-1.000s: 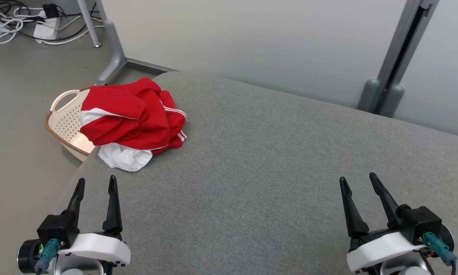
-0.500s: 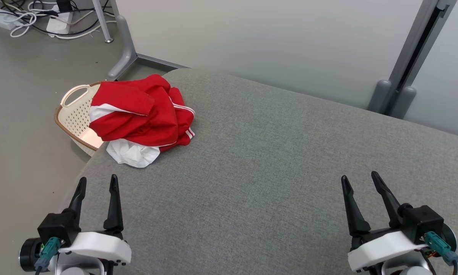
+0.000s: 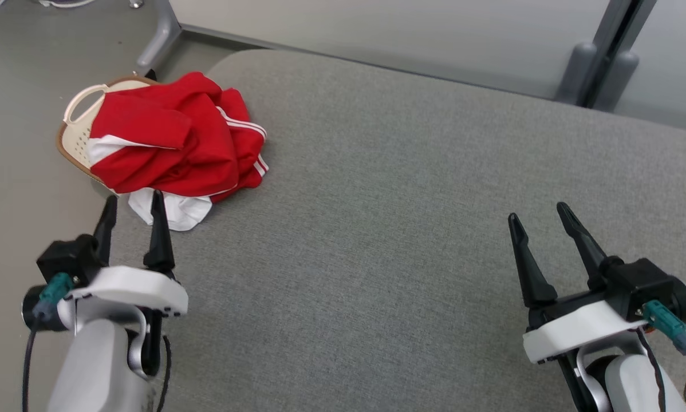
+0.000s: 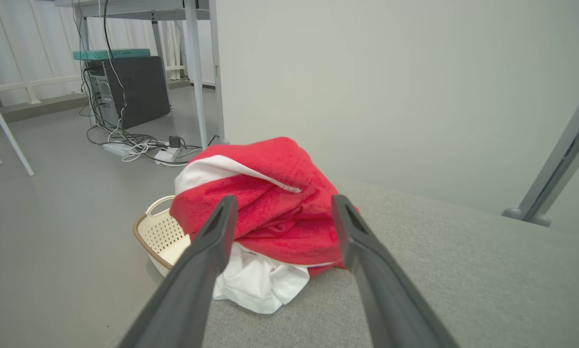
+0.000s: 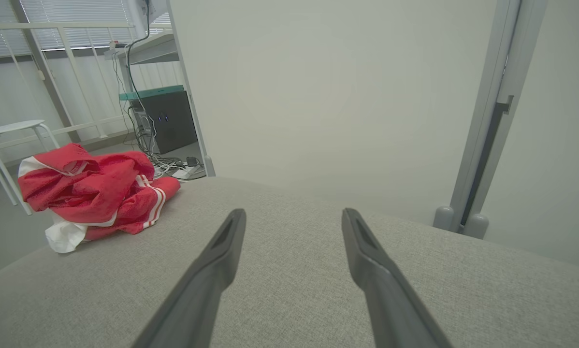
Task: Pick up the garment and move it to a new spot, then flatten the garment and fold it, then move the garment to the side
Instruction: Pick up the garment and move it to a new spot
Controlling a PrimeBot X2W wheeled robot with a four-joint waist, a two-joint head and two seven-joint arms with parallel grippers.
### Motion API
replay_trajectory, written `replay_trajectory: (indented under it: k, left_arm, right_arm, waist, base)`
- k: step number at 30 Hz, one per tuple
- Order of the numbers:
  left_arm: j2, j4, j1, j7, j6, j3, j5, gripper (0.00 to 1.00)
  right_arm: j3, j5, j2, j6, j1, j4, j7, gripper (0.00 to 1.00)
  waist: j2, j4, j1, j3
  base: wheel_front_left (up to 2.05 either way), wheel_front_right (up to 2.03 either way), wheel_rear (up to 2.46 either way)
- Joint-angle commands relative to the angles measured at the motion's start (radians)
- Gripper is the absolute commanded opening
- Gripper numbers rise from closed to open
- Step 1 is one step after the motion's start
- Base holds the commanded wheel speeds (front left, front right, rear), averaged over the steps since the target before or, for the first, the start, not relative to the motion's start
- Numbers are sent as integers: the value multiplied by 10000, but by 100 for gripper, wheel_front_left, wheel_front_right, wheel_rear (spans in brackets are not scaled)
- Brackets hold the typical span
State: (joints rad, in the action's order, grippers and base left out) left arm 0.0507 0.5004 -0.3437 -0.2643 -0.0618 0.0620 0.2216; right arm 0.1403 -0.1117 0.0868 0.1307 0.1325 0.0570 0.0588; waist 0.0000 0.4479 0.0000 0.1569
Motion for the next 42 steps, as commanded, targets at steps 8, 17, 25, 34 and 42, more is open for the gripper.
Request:
replay_trajectory:
  k: [8,17,25,34,42]
  left_arm:
    - [530,1991,-2647,0,-213,917,387,100]
    - [1420,4478,-4542,0,-234,1777,690,100]
    - [1687,3704,-4212,0,-302,2342,373,0]
    - [1219,201,-2584,0,-366,2710,-551,0]
    - [439,-2782,-334,0,-396,2266,-912,0]
  right_arm:
    - [182,126,513,0,1045,-627,-384,100]
    - [250,113,568,0,1526,-564,-208,100]
    - [81,98,433,0,1578,-327,44,100]
    - [-107,-8,185,0,1223,18,363,100]
    - [-133,-272,-110,0,647,475,681,100]
  waist:
    - [0,-1086,0,2365]
    - [0,-1690,0,3117]
    - [0,-1787,0,2896]
    - [0,-1818,0,1898]
    - [0,-2281,0,722]
  base:
    - [0,0,0]
    - [0,0,0]
    - [0,0,0]
    - [0,0,0]
    - [0,0,0]
